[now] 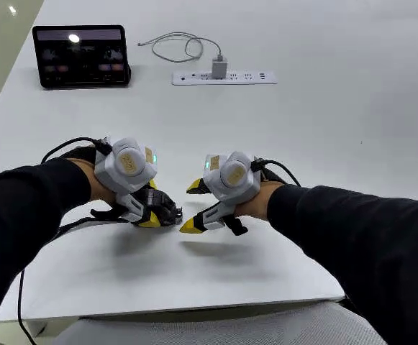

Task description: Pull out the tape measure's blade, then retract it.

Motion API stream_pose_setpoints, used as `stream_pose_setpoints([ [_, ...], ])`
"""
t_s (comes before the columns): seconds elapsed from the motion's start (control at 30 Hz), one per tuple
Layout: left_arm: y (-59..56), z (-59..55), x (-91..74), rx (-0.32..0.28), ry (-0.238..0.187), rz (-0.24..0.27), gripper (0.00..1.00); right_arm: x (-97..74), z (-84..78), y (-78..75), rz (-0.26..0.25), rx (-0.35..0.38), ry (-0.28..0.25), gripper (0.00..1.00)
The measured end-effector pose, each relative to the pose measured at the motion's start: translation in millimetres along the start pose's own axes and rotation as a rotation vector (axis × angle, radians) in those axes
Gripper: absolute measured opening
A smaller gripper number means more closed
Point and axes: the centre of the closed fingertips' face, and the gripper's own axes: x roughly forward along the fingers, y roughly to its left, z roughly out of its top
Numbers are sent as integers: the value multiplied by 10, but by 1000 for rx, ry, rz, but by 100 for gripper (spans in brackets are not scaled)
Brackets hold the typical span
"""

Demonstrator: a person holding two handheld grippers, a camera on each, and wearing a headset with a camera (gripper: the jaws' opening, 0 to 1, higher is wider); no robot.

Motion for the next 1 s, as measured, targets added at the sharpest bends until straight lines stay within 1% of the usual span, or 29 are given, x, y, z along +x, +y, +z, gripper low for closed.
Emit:
stream_pose_setpoints([
  [0.13, 2, 0, 4, -2, -7, -4, 36, 45, -24, -4, 13, 12, 11, 33],
  [0.27, -2, -11, 12, -10, 4, -9, 36, 108, -57, 10, 21, 0, 28, 27],
  [0.43, -7, -15, 14, -12, 12, -14, 36, 160, -57, 37, 35, -29, 39, 19],
  [0.53, -10, -15, 14, -15, 10, -17, 36, 196, -101, 54, 47, -65, 65, 14],
  [0.63, -7, -14, 16, -19, 7, -17, 36, 205, -76, 20, 31, -101, 61, 12],
  [0.7, -7, -12, 17, -21, 5, -17, 36, 213, -72, 27, 41, -116, 57, 12],
  [0.83, -10, -13, 13, -27, 3, -21, 36, 198, -76, 30, 53, -116, 46, 10],
  [0.9, -12, -16, 12, -26, 5, -19, 36, 200, -75, 31, 54, -127, 54, 9],
  [1.0, -13, -20, 5, -27, -7, -17, 36, 198, -81, 28, 52, -134, 63, 9],
])
